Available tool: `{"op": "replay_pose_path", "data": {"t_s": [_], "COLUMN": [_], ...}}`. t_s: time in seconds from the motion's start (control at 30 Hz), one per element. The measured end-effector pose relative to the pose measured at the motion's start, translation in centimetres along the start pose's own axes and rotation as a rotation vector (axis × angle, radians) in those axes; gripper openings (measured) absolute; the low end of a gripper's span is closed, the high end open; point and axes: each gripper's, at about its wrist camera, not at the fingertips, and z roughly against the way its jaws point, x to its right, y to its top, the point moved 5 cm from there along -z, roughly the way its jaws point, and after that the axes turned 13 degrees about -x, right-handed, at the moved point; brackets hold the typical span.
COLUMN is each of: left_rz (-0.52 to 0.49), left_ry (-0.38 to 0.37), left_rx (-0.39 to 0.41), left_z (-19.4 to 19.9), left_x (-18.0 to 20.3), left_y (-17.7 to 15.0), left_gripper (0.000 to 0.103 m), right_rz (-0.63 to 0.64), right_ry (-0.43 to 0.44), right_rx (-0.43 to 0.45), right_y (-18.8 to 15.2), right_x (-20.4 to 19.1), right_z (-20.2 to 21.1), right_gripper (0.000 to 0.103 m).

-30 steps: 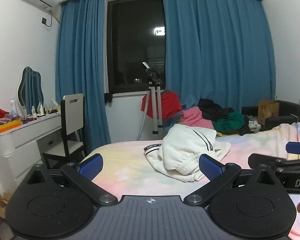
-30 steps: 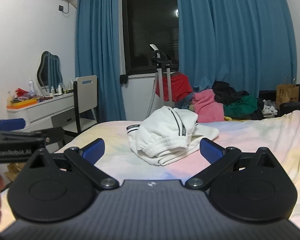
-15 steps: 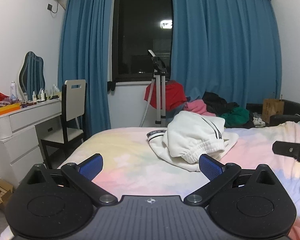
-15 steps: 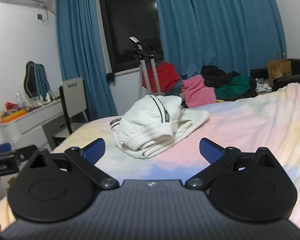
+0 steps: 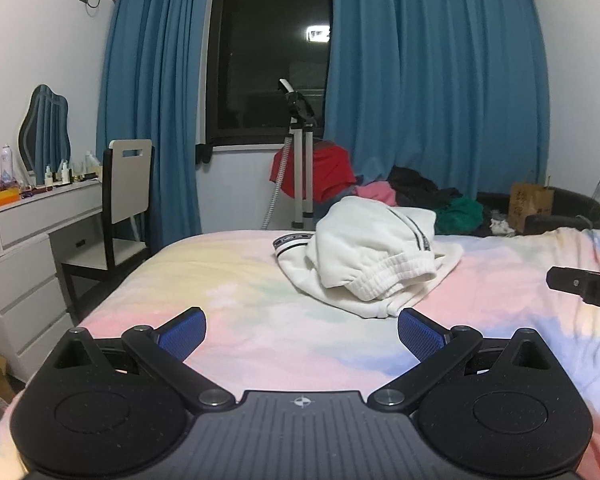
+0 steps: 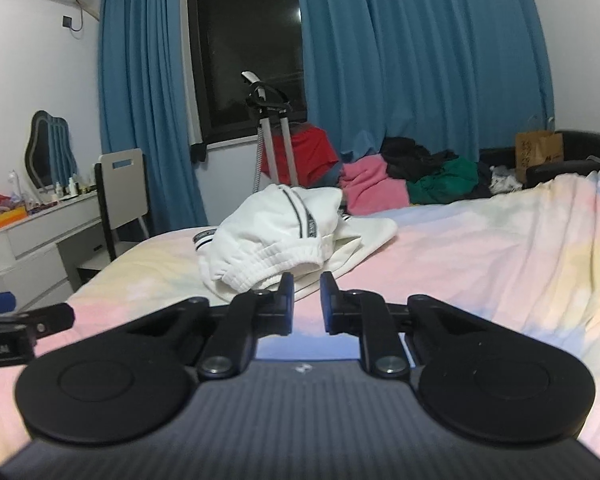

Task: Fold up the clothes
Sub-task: 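Move both grippers toward the crumpled white garment on the bed, then grasp the white garment's cuff with the left gripper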

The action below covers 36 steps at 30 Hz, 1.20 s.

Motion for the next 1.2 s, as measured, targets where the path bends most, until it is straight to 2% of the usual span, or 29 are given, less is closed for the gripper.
{"op": "replay_pose_path", "data": {"t_s": [0.1,0.23,0.37,0.53,0.77,0.83,0.9,1.07,1.13,1.2], "left_rz": [0.000,-0.031,-0.112,-0.260,-0.362,-0.407,-0.420,-0.434,-0.442,-0.422], "left_ry": [-0.014,-0.026,-0.022,-0.006,0.010,0.051,0.059,0.083,0.119,0.163], "left_rx": [0.002,-0.012,-0.036,-0.029,-0.020,-0.039,-0.046,0.006,0.053,0.079], "left_z": [0.0,-0.4,-2.4,-7.9,-18.8,-21.9,-24.2,-28.6,-29.6,-30.0], "left_x": [0.1,1.0,3.2,7.1,13.0,14.8,16.1,18.5,19.0,19.2], "left_y": [-0.3,-0.9,-0.8,1.4,5.5,6.4,6.9,7.7,7.9,8.2], "left_gripper": [0.102,0.102,0.101,0.100,0.096,0.088,0.088,0.081,0.072,0.053], "right_rz": [0.010,-0.037,-0.053,-0.069,-0.163,-0.167,-0.168,-0.275,-0.316,-0.347], "right_ry": [0.010,0.012,-0.014,-0.055,-0.058,-0.056,-0.054,-0.031,-0.029,-0.026], "right_rx": [0.001,-0.036,-0.057,-0.071,-0.113,-0.110,-0.112,-0.161,-0.163,-0.157], "right_y": [-0.1,-0.2,-0.3,-0.4,-1.2,-1.6,-2.0,-3.5,-3.9,-4.4], "right_x": [-0.2,0.3,0.7,1.8,4.5,4.9,5.3,7.3,7.9,8.4], "right_z": [0.2,0.8,1.2,0.7,-2.3,-3.6,-5.0,-8.7,-9.5,-10.0], "right_gripper": [0.017,0.017,0.017,0.017,0.018,0.018,0.018,0.018,0.018,0.018]}}
